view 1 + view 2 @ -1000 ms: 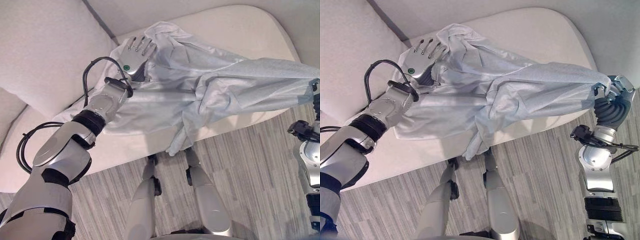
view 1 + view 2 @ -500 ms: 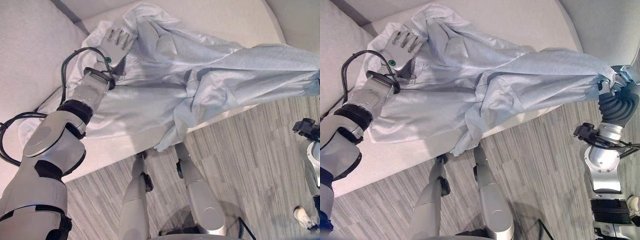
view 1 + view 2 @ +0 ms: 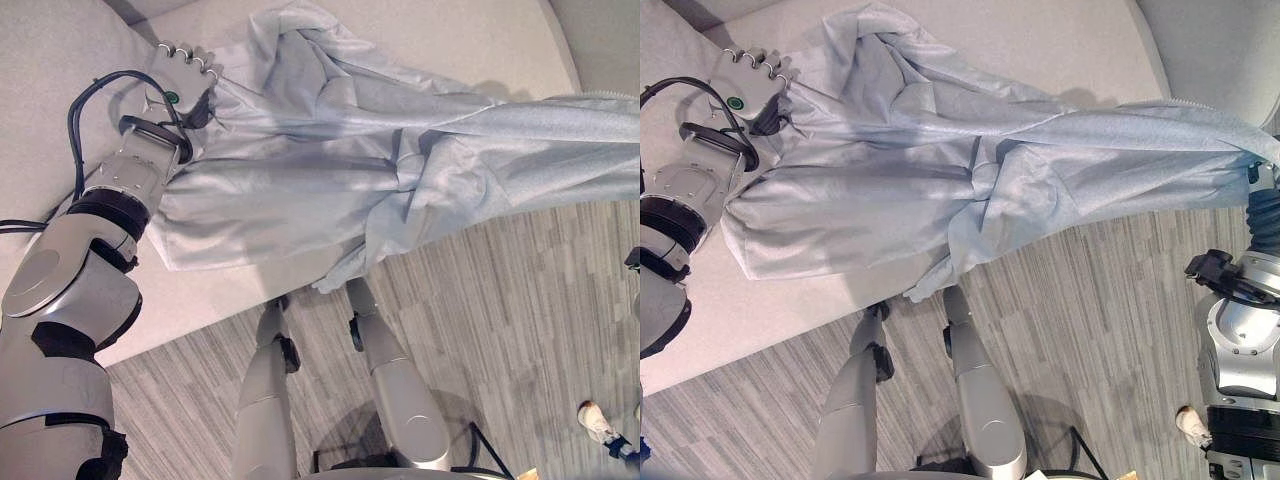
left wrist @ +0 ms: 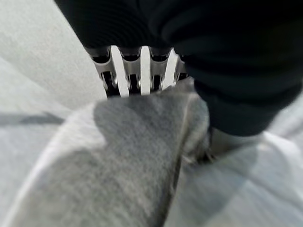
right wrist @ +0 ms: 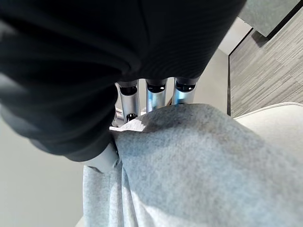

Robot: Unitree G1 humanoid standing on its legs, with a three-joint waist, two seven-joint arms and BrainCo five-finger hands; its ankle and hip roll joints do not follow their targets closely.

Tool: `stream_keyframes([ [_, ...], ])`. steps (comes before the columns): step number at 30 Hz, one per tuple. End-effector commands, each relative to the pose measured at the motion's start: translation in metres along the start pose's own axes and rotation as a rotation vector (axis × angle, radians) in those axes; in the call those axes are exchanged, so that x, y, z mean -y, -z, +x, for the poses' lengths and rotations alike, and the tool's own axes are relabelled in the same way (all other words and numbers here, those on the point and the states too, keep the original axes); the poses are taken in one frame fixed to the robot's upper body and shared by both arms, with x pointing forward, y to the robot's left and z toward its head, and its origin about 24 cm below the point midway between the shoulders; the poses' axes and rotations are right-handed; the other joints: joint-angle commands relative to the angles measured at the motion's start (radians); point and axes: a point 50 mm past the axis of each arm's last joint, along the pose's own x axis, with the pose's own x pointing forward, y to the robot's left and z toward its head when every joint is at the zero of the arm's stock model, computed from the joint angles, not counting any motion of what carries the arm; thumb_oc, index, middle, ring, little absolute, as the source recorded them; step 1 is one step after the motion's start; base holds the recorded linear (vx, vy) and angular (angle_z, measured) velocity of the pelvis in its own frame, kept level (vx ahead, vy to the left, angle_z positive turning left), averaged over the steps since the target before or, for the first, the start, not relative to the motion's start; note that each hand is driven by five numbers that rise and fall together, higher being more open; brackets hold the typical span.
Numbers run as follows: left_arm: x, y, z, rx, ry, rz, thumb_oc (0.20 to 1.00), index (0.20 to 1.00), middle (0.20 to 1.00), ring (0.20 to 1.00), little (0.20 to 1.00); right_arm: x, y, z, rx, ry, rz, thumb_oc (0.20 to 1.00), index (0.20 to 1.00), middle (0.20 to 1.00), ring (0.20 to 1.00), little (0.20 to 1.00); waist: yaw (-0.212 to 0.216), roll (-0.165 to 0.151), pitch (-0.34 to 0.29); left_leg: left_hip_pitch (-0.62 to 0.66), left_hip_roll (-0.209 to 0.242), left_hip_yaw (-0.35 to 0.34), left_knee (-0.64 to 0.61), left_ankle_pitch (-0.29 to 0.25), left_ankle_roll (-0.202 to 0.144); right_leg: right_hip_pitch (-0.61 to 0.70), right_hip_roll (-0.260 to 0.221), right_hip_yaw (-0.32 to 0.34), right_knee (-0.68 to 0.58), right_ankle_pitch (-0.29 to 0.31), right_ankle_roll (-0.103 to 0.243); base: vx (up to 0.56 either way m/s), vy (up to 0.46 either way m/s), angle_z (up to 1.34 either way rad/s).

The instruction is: Hang the clothes on the sofa on the clothes rack.

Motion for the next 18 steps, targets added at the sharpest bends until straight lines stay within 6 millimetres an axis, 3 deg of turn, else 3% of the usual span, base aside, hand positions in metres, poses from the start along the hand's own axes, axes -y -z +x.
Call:
stream_keyframes([
  [1, 0.003, 0.017, -0.001, -0.079, 0.039, -0.025, 0.200, 0.200, 0.200, 0.200, 0.200, 0.028, -0.032, 0.023, 0.187, 0.139, 0.045, 0.200, 0.200, 0.200, 0.200, 0.200, -0.004, -0.009, -0.052, 0.002, 0.049, -0.083, -0.004, -0.031, -0.066, 0.036, -0.023, -0.038, 0.028, -0.067, 0.115, -0.04, -0.010, -0.02],
  [7, -0.003, -0.005, 0.004, -0.076, -0.022, -0.153, 0.200, 0.200, 0.200, 0.200, 0.200, 0.022, -0.036, 0.024, 0.213, 0.147, 0.035, 0.200, 0.200, 0.200, 0.200, 0.200, 0.006, -0.009, -0.059, 0.011, 0.051, -0.084, 0.000, -0.035, -0.070, 0.046, -0.021, -0.047, 0.035, -0.072, 0.115, -0.02, -0.011, 0.00],
  [13, -0.017, -0.014, 0.003, -0.152, -0.169, -0.410, 0.200, 0.200, 0.200, 0.200, 0.200, 0.010, -0.017, 0.014, 0.125, 0.155, -0.044, 0.200, 0.200, 0.200, 0.200, 0.200, 0.051, 0.014, -0.091, 0.073, 0.044, -0.086, -0.014, -0.038, -0.070, 0.103, -0.027, -0.059, 0.045, -0.097, 0.109, 0.00, -0.052, -0.05],
  [15, -0.017, -0.014, 0.000, -0.171, -0.185, -0.454, 0.200, 0.200, 0.200, 0.200, 0.200, 0.007, -0.014, 0.014, 0.111, 0.152, -0.074, 0.200, 0.200, 0.200, 0.200, 0.200, 0.063, 0.019, -0.100, 0.094, 0.043, -0.086, -0.020, -0.036, -0.071, 0.121, -0.030, -0.062, 0.047, -0.104, 0.108, 0.03, -0.053, -0.05],
  [17, -0.023, -0.012, -0.008, -0.205, -0.270, -0.576, 0.200, 0.200, 0.200, 0.200, 0.200, 0.000, -0.008, 0.014, 0.082, 0.123, -0.117, 0.200, 0.200, 0.200, 0.200, 0.200, 0.103, 0.031, -0.129, 0.171, 0.040, -0.085, -0.041, -0.044, -0.072, 0.191, -0.036, -0.074, 0.049, -0.127, 0.104, 0.13, -0.102, 0.12],
  [18, -0.020, 0.006, -0.023, -0.276, -0.324, -0.630, 0.200, 0.200, 0.200, 0.200, 0.200, 0.002, -0.006, 0.007, 0.051, 0.071, -0.160, 0.200, 0.200, 0.200, 0.200, 0.200, 0.111, 0.037, -0.151, 0.235, 0.036, -0.084, -0.068, -0.041, -0.074, 0.241, -0.037, -0.079, 0.049, -0.141, 0.103, 0.21, -0.106, 0.12],
])
